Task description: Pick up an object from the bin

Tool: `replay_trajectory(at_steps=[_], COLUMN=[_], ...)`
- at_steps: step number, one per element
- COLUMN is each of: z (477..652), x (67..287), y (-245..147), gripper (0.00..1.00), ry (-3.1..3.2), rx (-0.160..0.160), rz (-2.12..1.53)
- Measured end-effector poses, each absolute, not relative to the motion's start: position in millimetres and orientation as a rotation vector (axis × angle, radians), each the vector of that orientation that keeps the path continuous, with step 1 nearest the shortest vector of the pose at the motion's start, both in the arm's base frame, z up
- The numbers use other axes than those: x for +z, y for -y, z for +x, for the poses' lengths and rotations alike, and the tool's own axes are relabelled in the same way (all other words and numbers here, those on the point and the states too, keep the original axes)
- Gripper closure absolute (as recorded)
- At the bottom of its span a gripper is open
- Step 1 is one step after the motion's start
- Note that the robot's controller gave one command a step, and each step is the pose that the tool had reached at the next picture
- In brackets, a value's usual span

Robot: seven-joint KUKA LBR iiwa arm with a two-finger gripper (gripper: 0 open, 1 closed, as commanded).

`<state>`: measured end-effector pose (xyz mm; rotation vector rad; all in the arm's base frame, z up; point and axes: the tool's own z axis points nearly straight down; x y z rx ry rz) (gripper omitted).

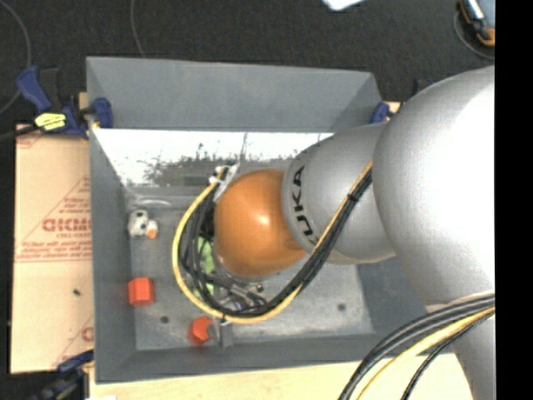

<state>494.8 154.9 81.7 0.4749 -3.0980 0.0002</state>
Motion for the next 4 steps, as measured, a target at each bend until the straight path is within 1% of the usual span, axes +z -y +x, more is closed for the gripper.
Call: replay_trajectory(at_steps=[1,2,3,4], z=[537.3,537.4,544.8,554.4], x=[88.0,88.0,158.8,227.5], y=[-159.1,-159.2,-159.7,-161.4], gripper=[1.0,1.0,0.0,0.0], ry=[3.072,3.072,3.076,3.09], rx=[-0.003,-0.003,-0.002,-0.004], rz=[0.679,0.677,0.656,0.641])
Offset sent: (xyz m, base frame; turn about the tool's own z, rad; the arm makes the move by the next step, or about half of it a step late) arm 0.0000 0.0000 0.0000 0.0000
